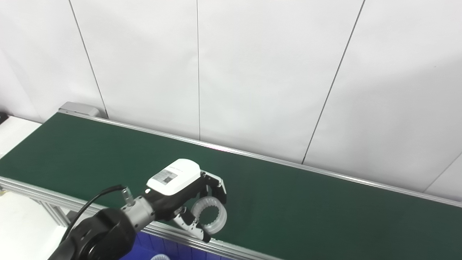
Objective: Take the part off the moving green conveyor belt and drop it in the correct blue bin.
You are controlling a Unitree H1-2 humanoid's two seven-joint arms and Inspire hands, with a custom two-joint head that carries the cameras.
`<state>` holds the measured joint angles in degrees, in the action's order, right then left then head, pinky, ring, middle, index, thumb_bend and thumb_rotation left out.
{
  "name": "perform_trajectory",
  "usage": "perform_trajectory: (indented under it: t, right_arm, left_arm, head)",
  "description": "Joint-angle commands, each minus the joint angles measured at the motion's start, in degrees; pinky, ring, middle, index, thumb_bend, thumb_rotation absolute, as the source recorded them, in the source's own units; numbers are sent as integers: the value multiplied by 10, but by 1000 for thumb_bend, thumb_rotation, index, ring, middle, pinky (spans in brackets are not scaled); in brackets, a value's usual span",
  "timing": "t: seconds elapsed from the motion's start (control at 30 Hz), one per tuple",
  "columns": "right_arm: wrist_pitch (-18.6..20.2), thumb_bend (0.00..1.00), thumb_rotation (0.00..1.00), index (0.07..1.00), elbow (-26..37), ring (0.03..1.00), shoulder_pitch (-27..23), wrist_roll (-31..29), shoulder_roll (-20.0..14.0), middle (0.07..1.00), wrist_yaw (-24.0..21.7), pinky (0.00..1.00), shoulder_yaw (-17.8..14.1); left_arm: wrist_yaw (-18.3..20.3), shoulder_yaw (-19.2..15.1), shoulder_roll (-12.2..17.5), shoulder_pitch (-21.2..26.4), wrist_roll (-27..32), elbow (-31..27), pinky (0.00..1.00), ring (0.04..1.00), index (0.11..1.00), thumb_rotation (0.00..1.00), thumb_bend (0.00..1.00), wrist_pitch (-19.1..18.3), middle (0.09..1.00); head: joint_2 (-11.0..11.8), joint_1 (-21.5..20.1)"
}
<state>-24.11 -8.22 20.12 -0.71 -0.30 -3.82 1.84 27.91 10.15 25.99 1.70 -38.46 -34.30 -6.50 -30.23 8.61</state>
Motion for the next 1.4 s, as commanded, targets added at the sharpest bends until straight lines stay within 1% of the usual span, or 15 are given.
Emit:
perform_trajectory:
  t: [0.0, 0.03, 0.07, 0.13, 0.17, 0.2, 0.23, 0.3, 0.33, 0.37, 0.4, 0.67, 0.83, 1.27, 1.37]
  right_arm:
    - [-28, 571, 832, 874, 21, 742, 2, -4, -1, 791, -2, 665, -6]
    - [-28, 571, 832, 874, 23, 742, 3, -8, -1, 791, -4, 665, -8]
    - [-28, 577, 822, 874, 27, 742, 4, -12, -3, 791, -8, 663, -10]
    - [-28, 592, 808, 879, 34, 743, 7, -16, -7, 794, -14, 657, -15]
    - [-28, 597, 806, 881, 38, 743, 9, -18, -10, 795, -16, 656, -18]
    - [-28, 609, 805, 884, 42, 745, 11, -20, -13, 798, -19, 656, -20]
    - [-28, 612, 800, 889, 46, 749, 13, -24, -16, 803, -23, 660, -23]
    - [-28, 626, 798, 897, 51, 757, 16, -29, -18, 812, -30, 669, -27]
    - [-28, 624, 796, 898, 56, 759, 18, -34, -19, 813, -34, 672, -31]
    - [-28, 621, 794, 899, 59, 761, 19, -38, -20, 814, -36, 673, -33]
    - [-28, 619, 795, 901, 64, 763, 21, -43, -21, 815, -39, 676, -36]
    - [-28, 629, 824, 901, 69, 766, 23, -53, -24, 811, -54, 693, -54]
    - [-28, 662, 788, 884, 70, 753, 21, -64, -24, 798, -58, 680, -57]
    - [-28, 689, 770, 868, 84, 735, 24, -63, -23, 782, -52, 649, -57]
    - [-27, 690, 764, 868, 84, 734, 22, -66, -23, 781, -55, 649, -58]
  left_arm:
    - [-1, -11, -5, -11, -9, -31, 358, 417, 530, 0, 474, -15, 489]
    - [2, -13, -9, -18, -11, -39, 358, 417, 530, 0, 474, -20, 489]
    - [5, -13, -14, -29, -16, -47, 355, 416, 531, 0, 474, -25, 488]
    - [9, -12, -23, -46, -23, -60, 349, 413, 533, 0, 473, -31, 482]
    - [12, -11, -28, -52, -28, -65, 348, 413, 535, 0, 473, -34, 483]
    - [12, -11, -32, -61, -34, -66, 345, 411, 537, 0, 472, -33, 483]
    - [13, -10, -35, -68, -42, -67, 344, 411, 538, 0, 472, -32, 482]
    - [15, -9, -40, -75, -52, -68, 349, 410, 537, 0, 473, -31, 480]
    - [17, -9, -44, -79, -54, -68, 353, 410, 535, 0, 473, -31, 480]
    - [17, -10, -46, -83, -56, -67, 355, 409, 534, 0, 474, -32, 480]
    - [18, -11, -47, -88, -58, -63, 358, 410, 532, 0, 474, -32, 479]
    - [7, -15, -49, -106, -67, -32, 376, 424, 518, 0, 476, -20, 496]
    - [10, -20, -47, -106, -65, -18, 381, 421, 519, 0, 476, -25, 500]
    - [15, -18, -46, -112, -70, 11, 362, 414, 524, 0, 473, -30, 520]
    - [11, -13, -47, -123, -63, 34, 345, 419, 524, 0, 473, -25, 525]
  head:
    - [-11, -5]
    - [-14, -6]
    - [-29, -7]
    - [-44, -3]
    - [-59, 6]
    - [-62, 7]
    - [-75, 17]
    - [-78, 19]
    - [-100, 34]
    - [-100, 34]
    - [-113, 46]
    - [-134, 62]
    - [-144, 61]
    - [-156, 62]
    - [-158, 62]
